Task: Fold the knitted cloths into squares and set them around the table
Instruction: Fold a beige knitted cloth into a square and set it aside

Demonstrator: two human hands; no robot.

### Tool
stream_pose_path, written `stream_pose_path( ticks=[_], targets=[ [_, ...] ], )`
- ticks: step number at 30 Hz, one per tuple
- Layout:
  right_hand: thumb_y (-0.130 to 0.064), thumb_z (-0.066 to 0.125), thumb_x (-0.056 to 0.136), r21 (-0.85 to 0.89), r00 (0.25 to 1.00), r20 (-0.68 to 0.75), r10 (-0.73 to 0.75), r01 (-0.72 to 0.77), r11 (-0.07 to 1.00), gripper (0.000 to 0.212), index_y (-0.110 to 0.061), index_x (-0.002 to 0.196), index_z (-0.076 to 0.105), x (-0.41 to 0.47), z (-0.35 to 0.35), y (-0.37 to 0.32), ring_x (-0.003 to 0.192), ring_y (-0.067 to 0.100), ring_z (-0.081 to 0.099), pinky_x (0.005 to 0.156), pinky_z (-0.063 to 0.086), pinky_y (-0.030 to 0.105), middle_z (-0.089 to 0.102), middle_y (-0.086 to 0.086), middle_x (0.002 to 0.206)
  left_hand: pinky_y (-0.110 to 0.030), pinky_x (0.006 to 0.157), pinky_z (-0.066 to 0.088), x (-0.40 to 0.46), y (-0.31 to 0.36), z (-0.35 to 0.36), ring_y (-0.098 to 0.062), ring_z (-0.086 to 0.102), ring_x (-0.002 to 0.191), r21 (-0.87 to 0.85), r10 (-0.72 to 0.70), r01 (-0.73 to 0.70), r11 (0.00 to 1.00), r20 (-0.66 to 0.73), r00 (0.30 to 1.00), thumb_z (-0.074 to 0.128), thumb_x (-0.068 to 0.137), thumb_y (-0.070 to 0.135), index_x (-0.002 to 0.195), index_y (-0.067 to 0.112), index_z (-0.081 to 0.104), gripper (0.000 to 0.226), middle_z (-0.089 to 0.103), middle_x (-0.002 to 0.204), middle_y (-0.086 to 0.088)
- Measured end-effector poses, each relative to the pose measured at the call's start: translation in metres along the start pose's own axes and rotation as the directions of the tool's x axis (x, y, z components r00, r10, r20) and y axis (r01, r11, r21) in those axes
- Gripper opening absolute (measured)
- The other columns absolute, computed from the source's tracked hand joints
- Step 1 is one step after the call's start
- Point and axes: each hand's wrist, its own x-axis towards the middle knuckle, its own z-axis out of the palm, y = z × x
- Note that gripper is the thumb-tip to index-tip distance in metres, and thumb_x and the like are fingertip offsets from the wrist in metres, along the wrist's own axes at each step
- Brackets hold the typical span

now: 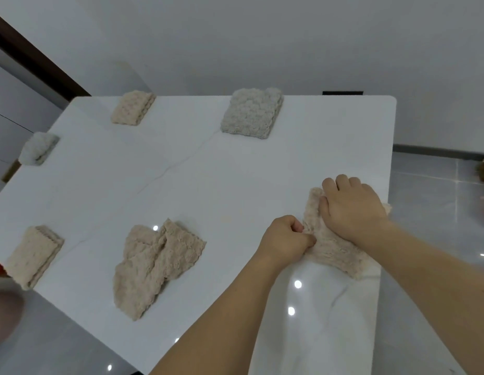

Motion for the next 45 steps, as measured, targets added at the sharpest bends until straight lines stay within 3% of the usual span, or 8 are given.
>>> stream_pose_path(
  ticks=[11,24,29,34,37,40,43,45],
  targets=[
    [-0.022,0.042,0.077,0.015,0.998,-0.016,0.059,-0.059,0.998,0.029,-0.002,0.089,0.059,0.014,-0.019,-0.022,0.072,0.032,0.049,0.069,0.038,0.040,0.055,0.015,0.081,-0.032,0.067,0.047,-0.006,-0.006,-0.034,-0.016,0.055,0.068,-0.022,-0.004,0.004,1.000,-0.012,1.000,0.063,0.080,0.027,0.079,0.016,0.055,0.013,0.060,0.074,0.001],
    [-0.018,0.045,0.091,0.475,0.996,-0.022,-0.081,0.082,0.876,0.036,-0.013,0.126,0.053,0.035,-0.042,-0.189,0.104,0.027,0.053,0.095,0.037,0.037,0.056,0.006,0.121,-0.020,0.058,0.042,-0.047,-0.061,-0.216,-0.011,0.055,0.068,0.283,0.169,-0.078,0.956,-0.313,0.935,0.045,0.094,0.009,0.100,0.021,0.057,0.019,0.060,0.099,0.002],
    [-0.034,0.040,0.097,0.571,0.977,0.169,-0.133,0.013,0.821,0.042,-0.016,0.135,0.045,0.046,-0.037,-0.273,0.109,0.025,0.055,0.095,0.043,0.039,0.054,0.005,0.126,-0.020,0.063,0.044,-0.038,-0.100,-0.297,-0.014,0.058,0.083,0.339,0.111,-0.014,0.941,-0.267,0.957,0.042,0.092,0.005,0.119,0.020,0.054,0.033,0.053,0.116,0.003],
    [-0.053,0.035,0.095,0.399,0.872,0.483,-0.080,-0.138,0.907,0.048,-0.014,0.119,0.047,0.054,-0.022,-0.331,0.102,0.026,0.056,0.084,0.045,0.037,0.057,0.005,0.113,-0.023,0.087,0.041,-0.014,-0.140,-0.344,-0.014,0.048,0.120,0.400,0.042,0.018,0.916,-0.140,0.989,0.051,0.093,0.015,0.136,0.024,0.050,0.043,0.046,0.137,0.009],
    [-0.037,0.040,0.096,0.360,0.883,0.454,-0.116,-0.063,0.931,0.026,-0.013,0.103,0.045,0.057,-0.011,-0.343,0.090,0.024,0.055,0.070,0.038,0.032,0.055,0.004,0.099,-0.027,0.087,0.047,0.000,-0.153,-0.348,-0.014,0.054,0.107,0.541,0.021,-0.014,0.841,-0.008,1.000,0.057,0.089,0.022,0.117,0.026,0.058,0.028,0.048,0.120,0.007],
    [-0.033,0.036,0.100,0.408,0.906,0.414,-0.091,-0.095,0.908,0.019,-0.015,0.096,0.042,0.069,-0.004,-0.345,0.078,0.022,0.053,0.065,0.037,0.031,0.054,0.002,0.088,-0.032,0.065,0.044,0.011,-0.160,-0.354,-0.016,0.050,0.072,0.648,0.043,-0.058,0.759,0.039,0.998,0.050,0.081,0.017,0.079,0.020,0.048,0.005,0.051,0.085,0.003],
    [-0.037,0.033,0.102,0.472,0.962,0.269,0.049,-0.177,0.863,0.022,-0.018,0.099,0.043,0.081,0.001,-0.353,0.073,0.020,0.051,0.062,0.036,0.031,0.054,-0.002,0.083,-0.036,0.063,0.047,0.025,-0.161,-0.374,-0.021,0.056,0.071,0.616,0.131,-0.064,0.785,-0.064,0.989,0.046,0.087,0.020,0.088,0.017,0.045,0.004,0.060,0.085,-0.003],
    [-0.037,0.033,0.102,0.530,0.973,0.174,0.152,-0.223,0.818,0.023,-0.019,0.106,0.047,0.091,0.007,-0.364,0.072,0.018,0.053,0.061,0.038,0.031,0.056,-0.004,0.082,-0.040,0.069,0.049,0.039,-0.165,-0.391,-0.025,0.057,0.083,0.713,0.341,-0.127,0.690,-0.165,0.925,0.045,0.092,0.019,0.101,0.015,0.048,0.010,0.060,0.098,-0.006]
  ],
)
